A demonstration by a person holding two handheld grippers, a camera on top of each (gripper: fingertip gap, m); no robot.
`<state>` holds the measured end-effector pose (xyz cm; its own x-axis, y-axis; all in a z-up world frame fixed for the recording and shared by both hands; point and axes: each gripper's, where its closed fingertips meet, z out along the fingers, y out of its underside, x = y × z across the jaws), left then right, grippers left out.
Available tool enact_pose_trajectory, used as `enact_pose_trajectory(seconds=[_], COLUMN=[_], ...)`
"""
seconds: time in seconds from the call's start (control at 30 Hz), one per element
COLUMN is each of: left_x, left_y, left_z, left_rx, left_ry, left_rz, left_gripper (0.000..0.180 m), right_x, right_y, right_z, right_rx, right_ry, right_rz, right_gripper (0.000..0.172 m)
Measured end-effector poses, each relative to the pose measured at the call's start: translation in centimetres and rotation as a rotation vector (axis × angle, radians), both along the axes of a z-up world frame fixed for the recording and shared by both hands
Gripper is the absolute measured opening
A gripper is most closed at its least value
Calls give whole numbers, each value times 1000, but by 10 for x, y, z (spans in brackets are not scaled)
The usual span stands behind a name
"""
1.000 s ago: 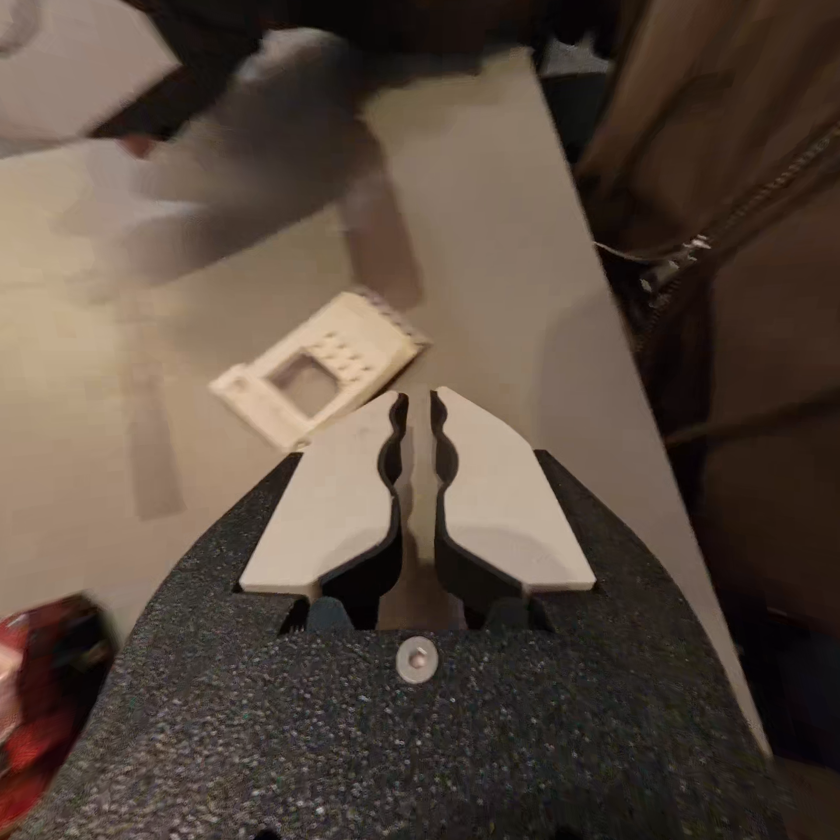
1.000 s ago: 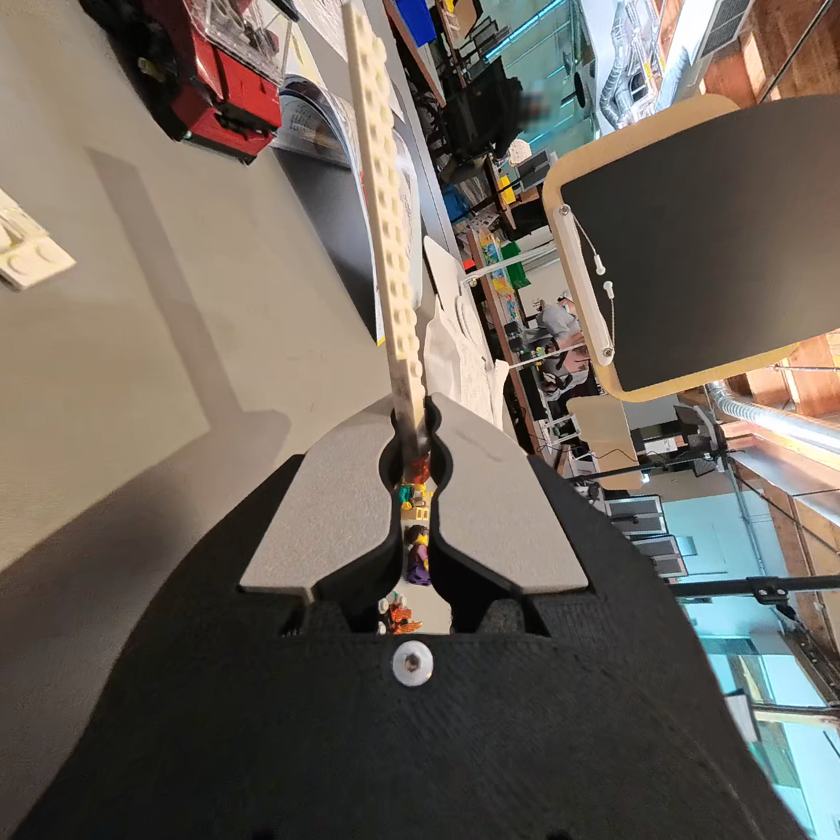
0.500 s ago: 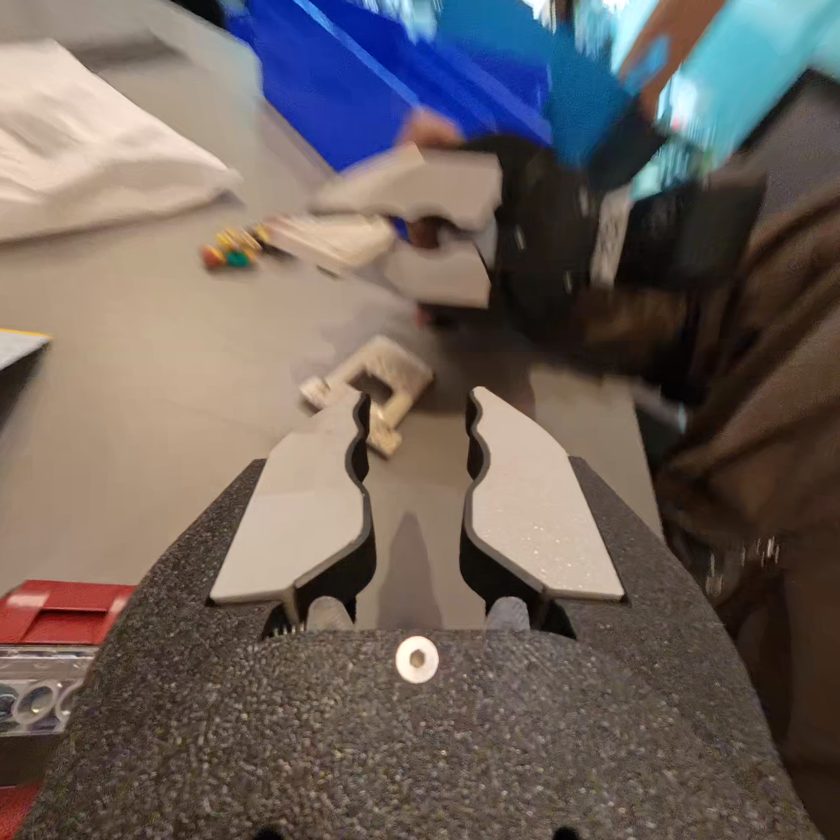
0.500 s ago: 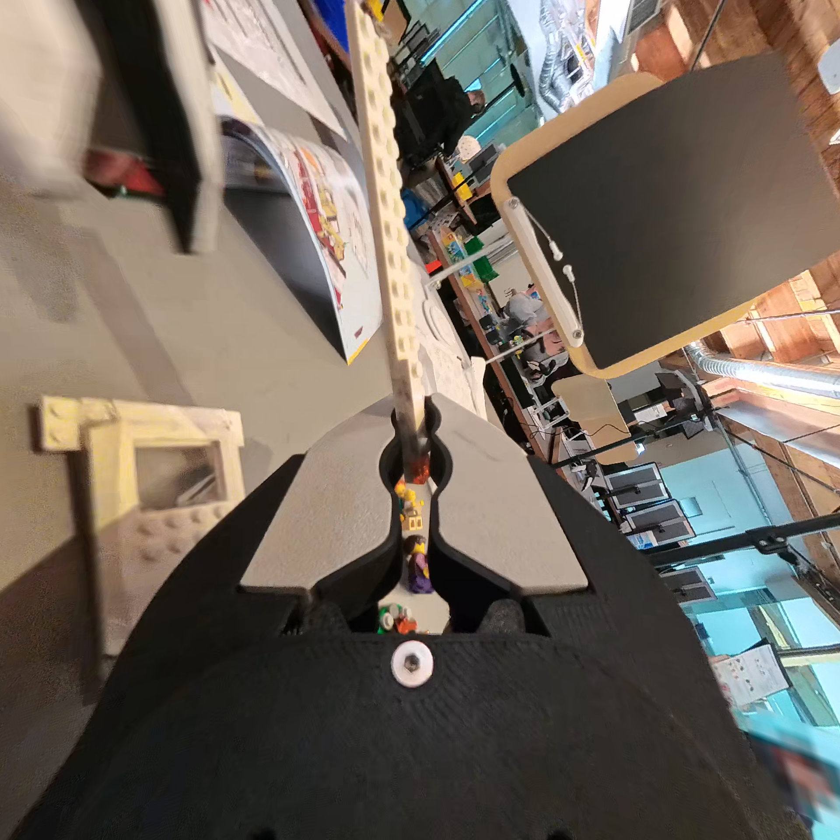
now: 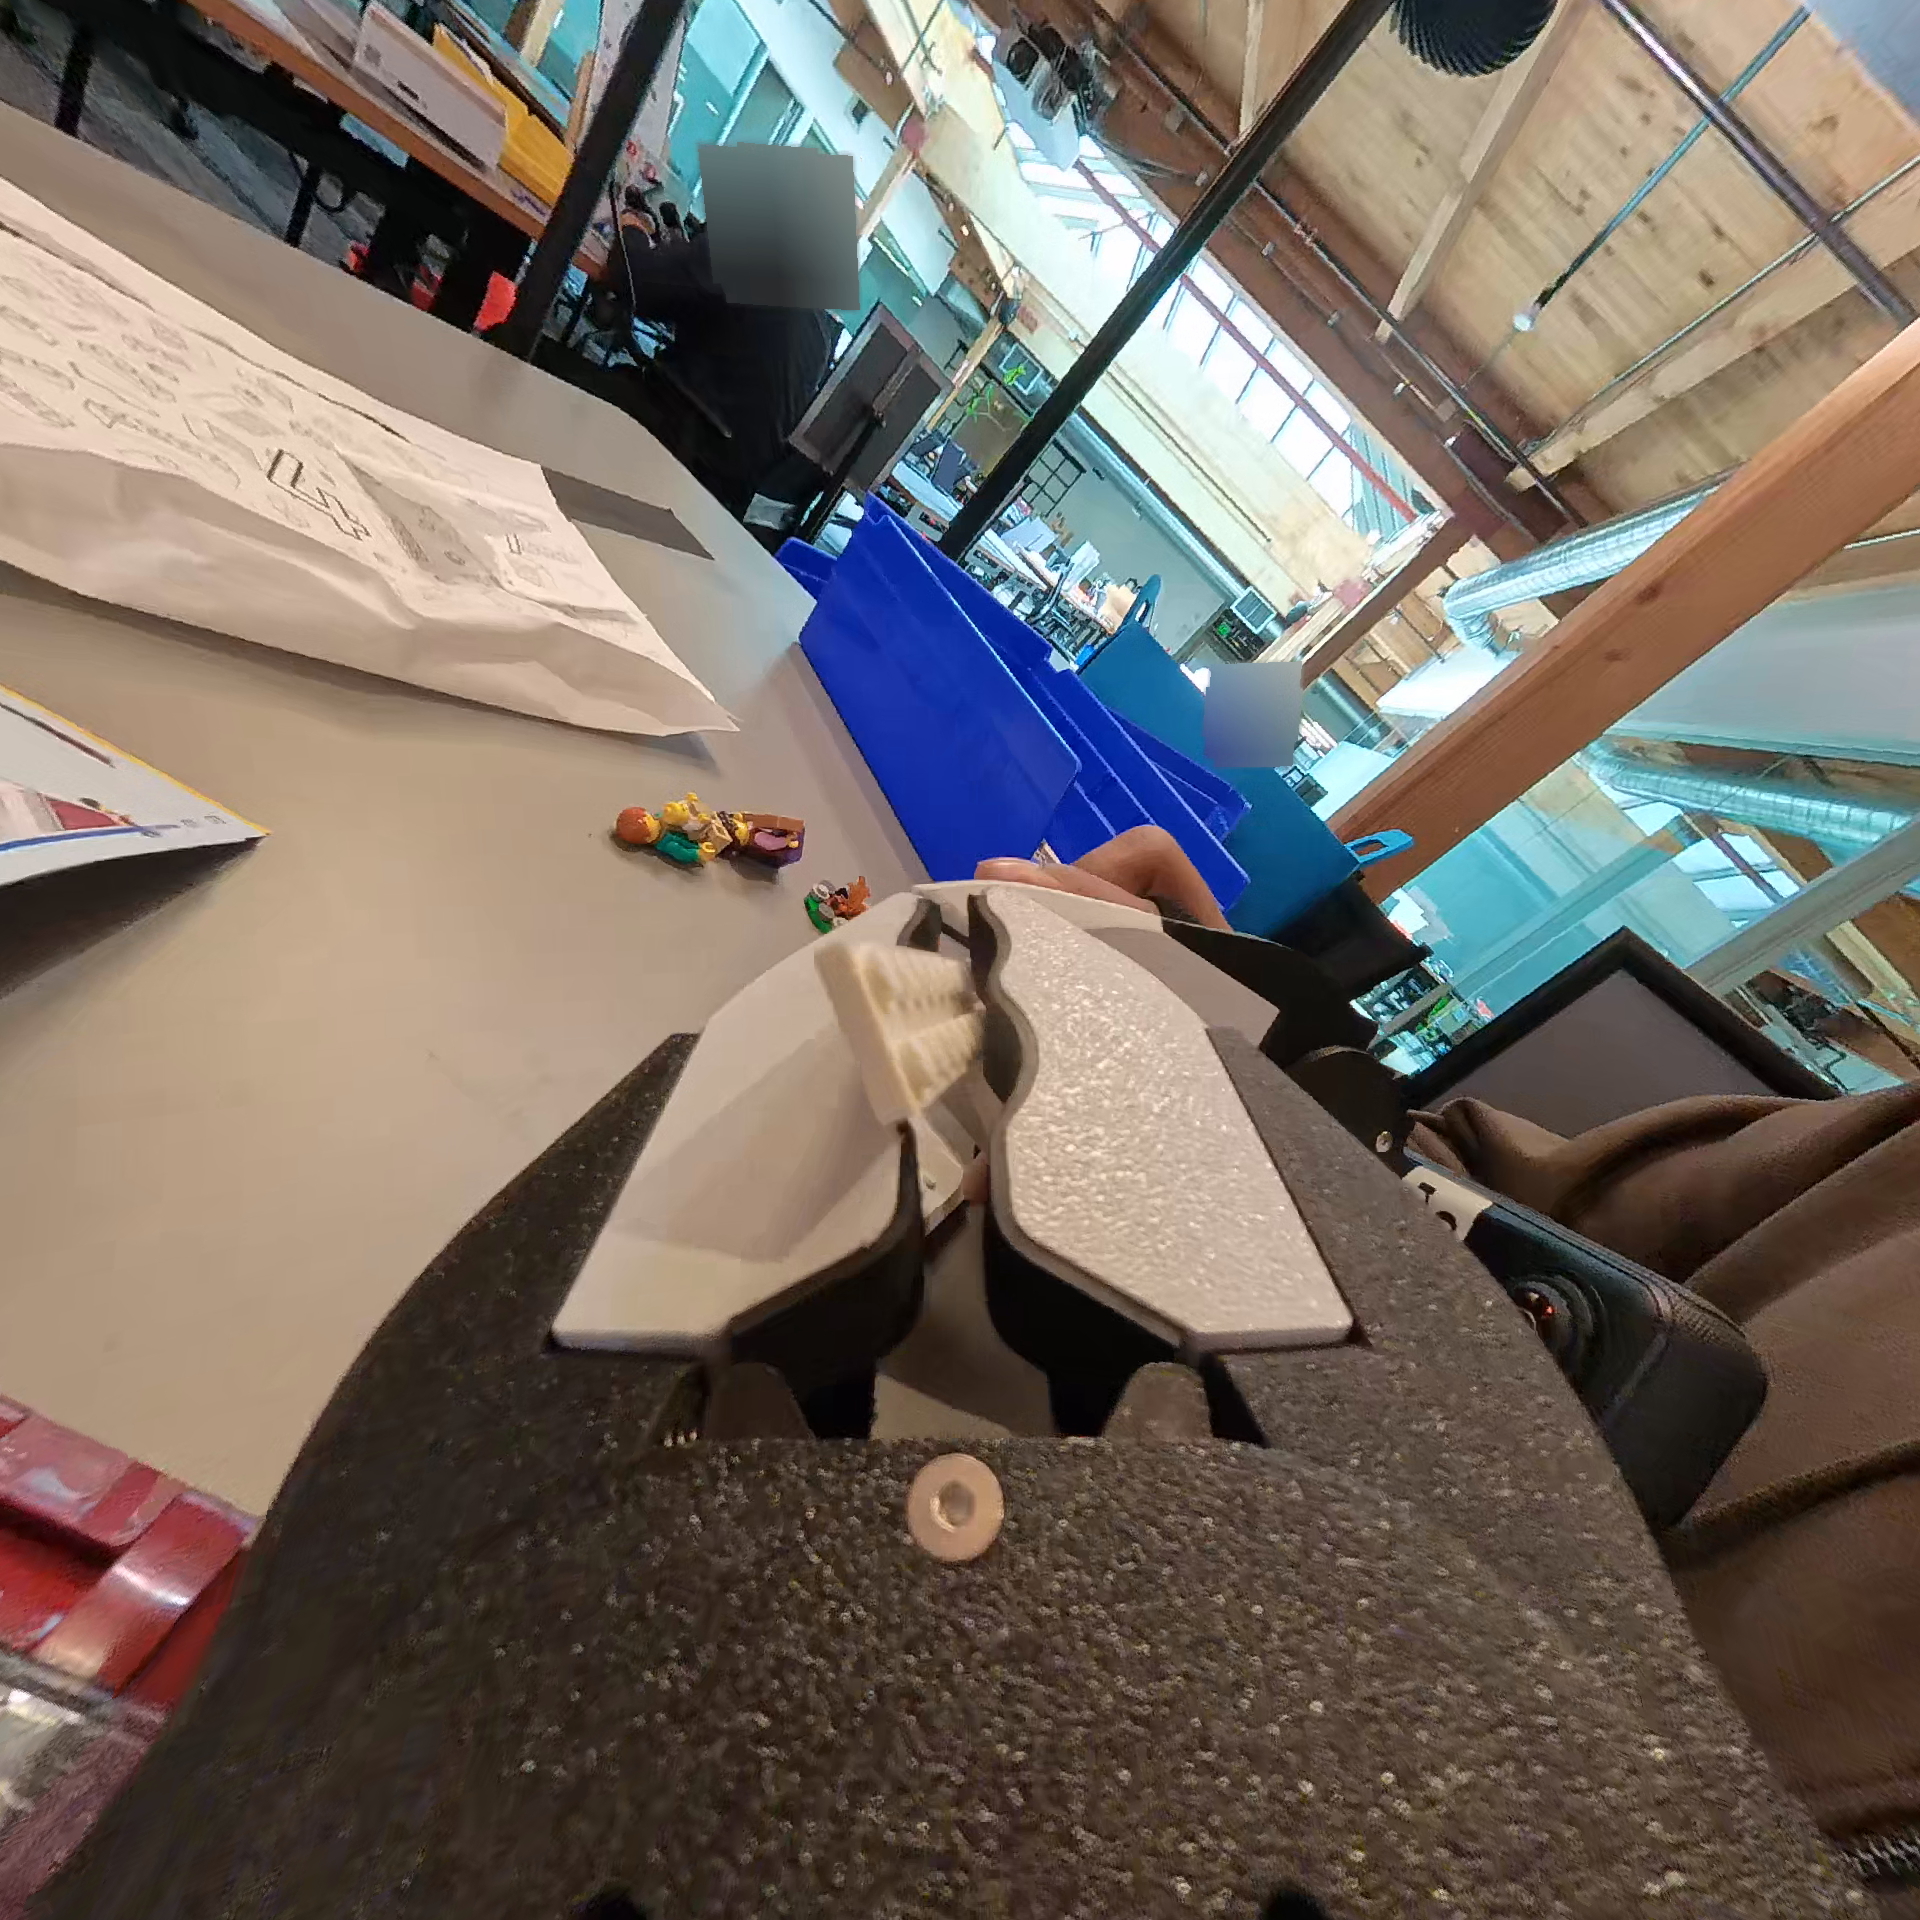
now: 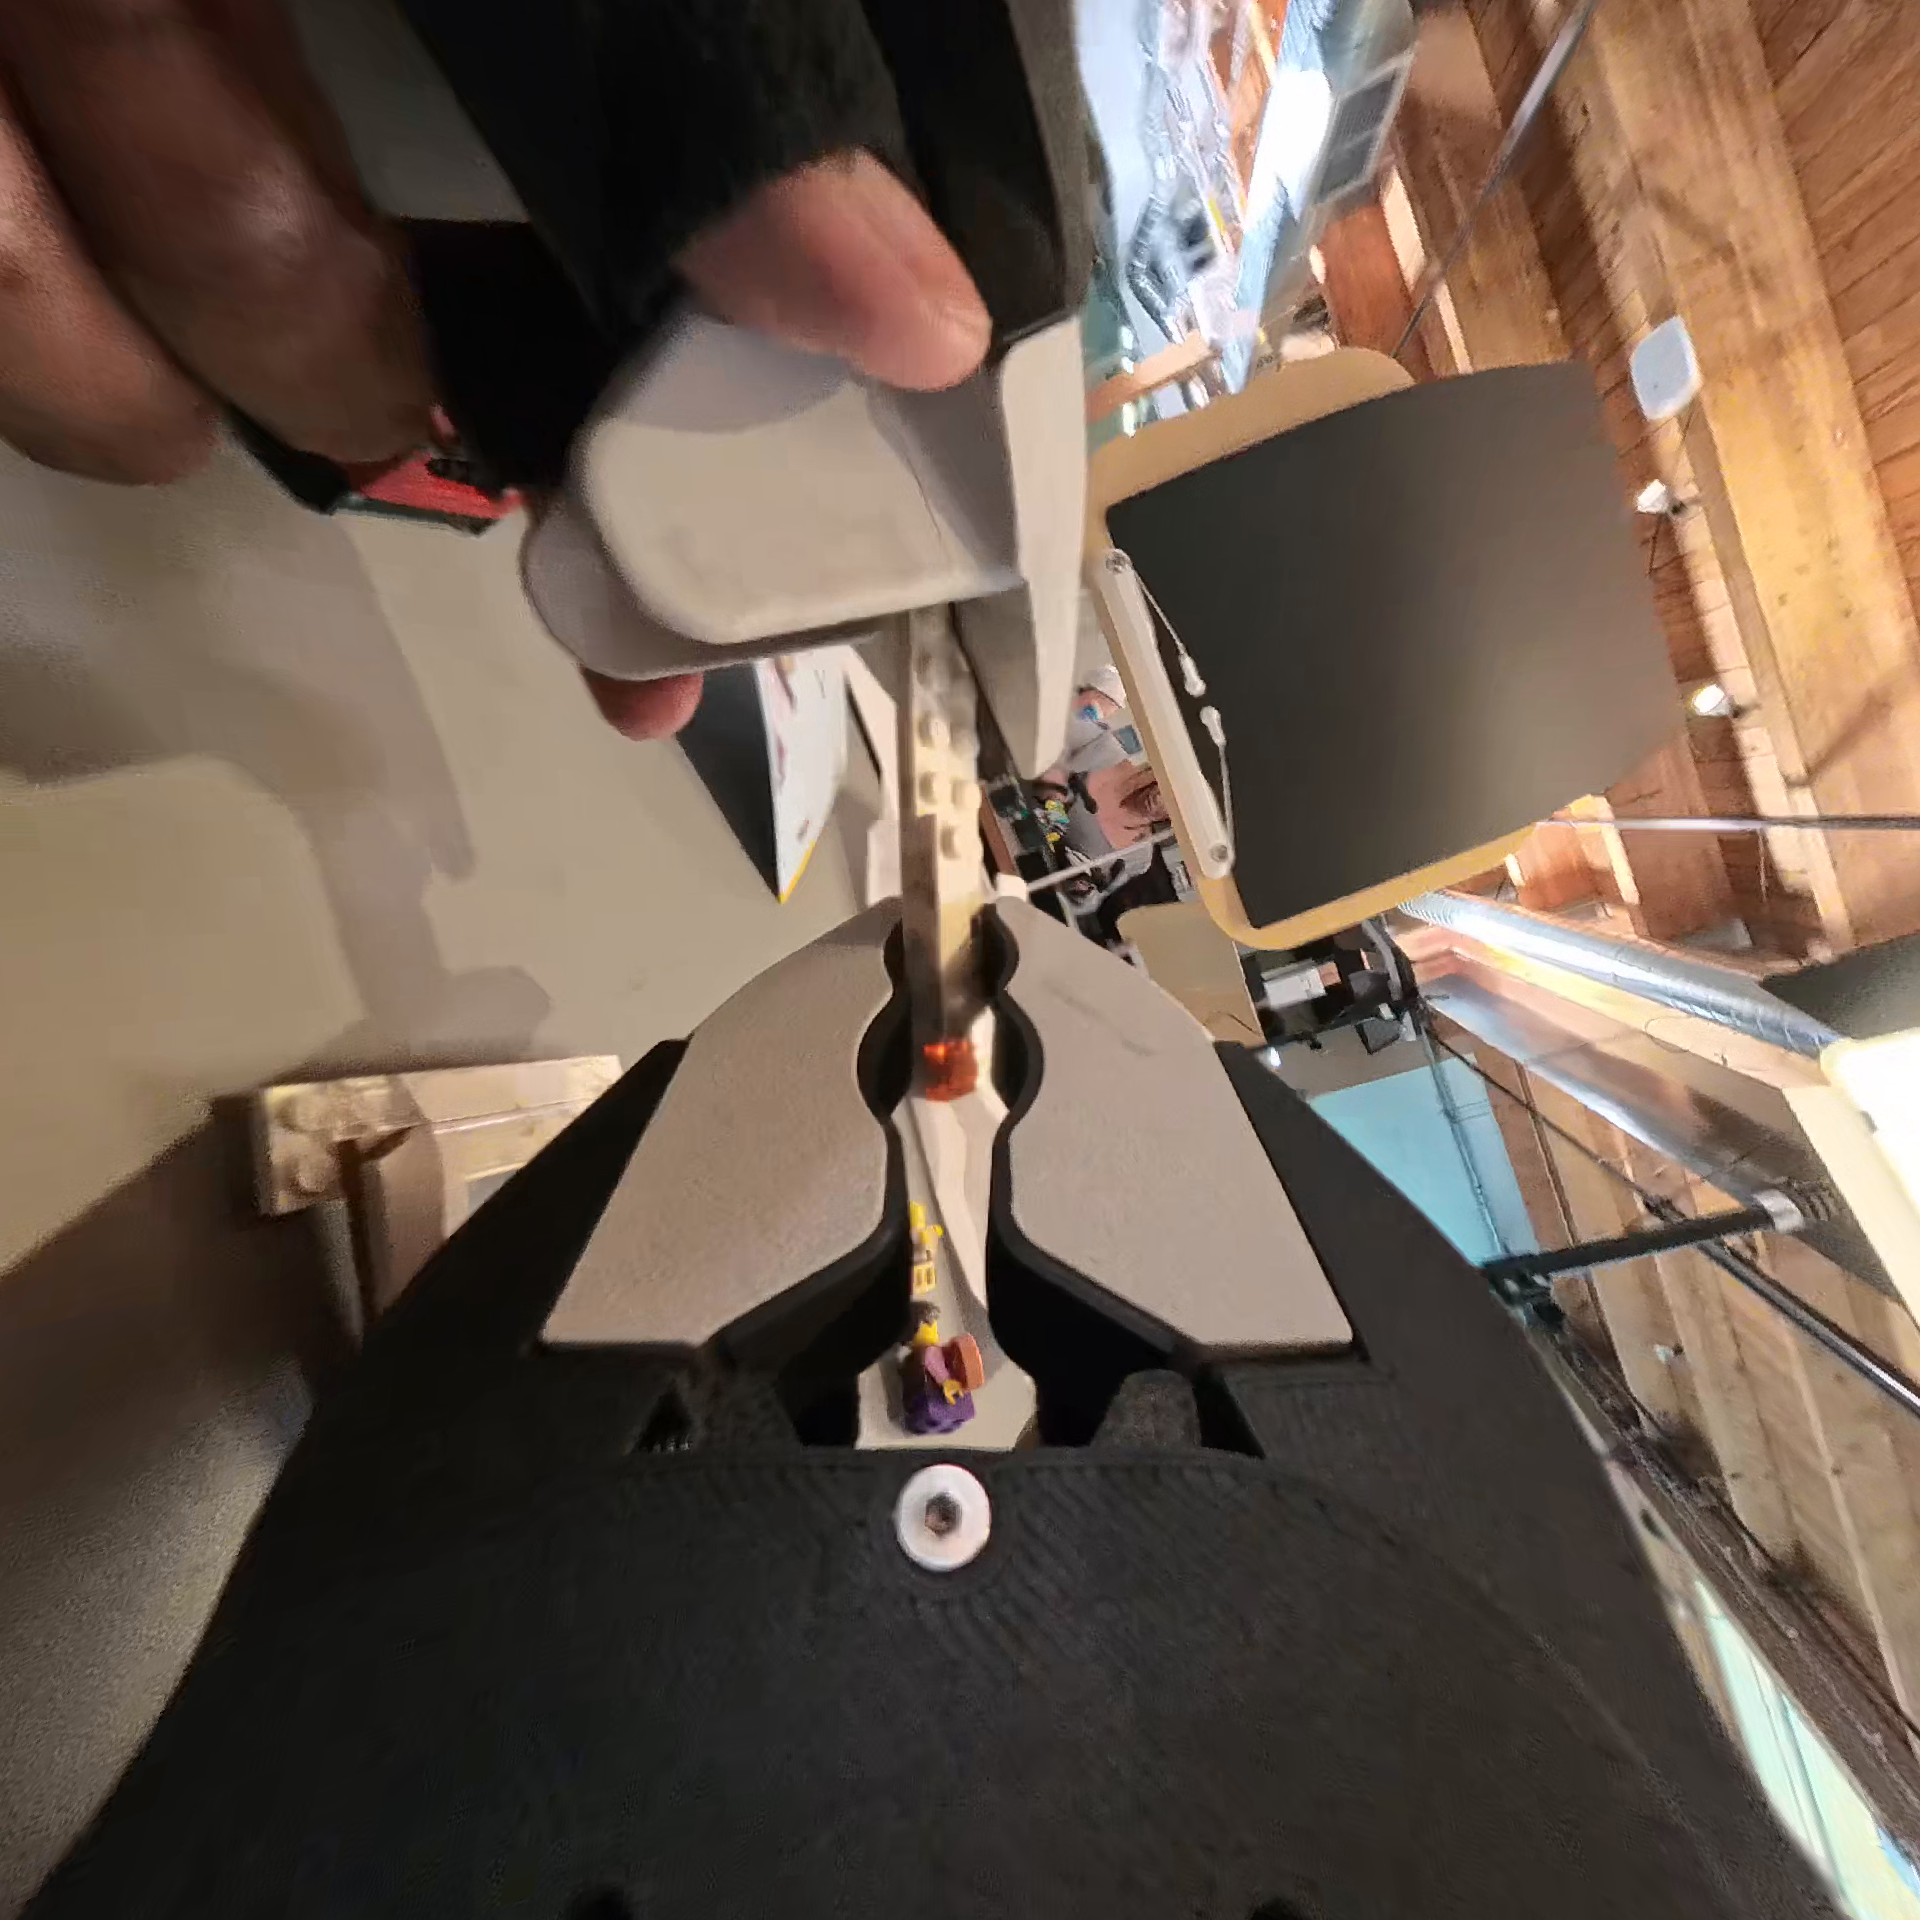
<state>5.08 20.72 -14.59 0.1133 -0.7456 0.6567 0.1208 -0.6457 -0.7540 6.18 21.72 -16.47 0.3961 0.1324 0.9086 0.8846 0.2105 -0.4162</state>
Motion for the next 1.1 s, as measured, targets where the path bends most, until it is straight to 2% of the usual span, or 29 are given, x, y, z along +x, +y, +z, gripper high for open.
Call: enact_pose_trajectory(seconds=[0.1, 0.23, 0.37, 0.6, 0.7, 1.1], left_x=[-5, -13, -13, -8, -8, -3], left_y=[2, 4, -3, -14, -17, -27], left_z=[1, 9, 13, 11, 13, 4], left_rx=[76, 283, 408, 505, 544, 742], left_ry=[21, 90, 126, 169, 168, 237], left_rz=[53, 158, 195, 183, 146, 39], left_gripper=[5, 4, 4, 4, 4, 5], right_x=[-7, -13, -19, -29, -29, -27], right_y=[-4, -13, -14, -14, -17, -29], right_z=[-6, -1, 9, 16, 13, 3], right_rx=[-66, -171, -130, -100, -149, -291], right_ry=[24, 201, 211, 143, 164, 268], right_rz=[69, 173, 191, 164, 188, 325], right_gripper=[16, 25, 30, 26, 17, 17])
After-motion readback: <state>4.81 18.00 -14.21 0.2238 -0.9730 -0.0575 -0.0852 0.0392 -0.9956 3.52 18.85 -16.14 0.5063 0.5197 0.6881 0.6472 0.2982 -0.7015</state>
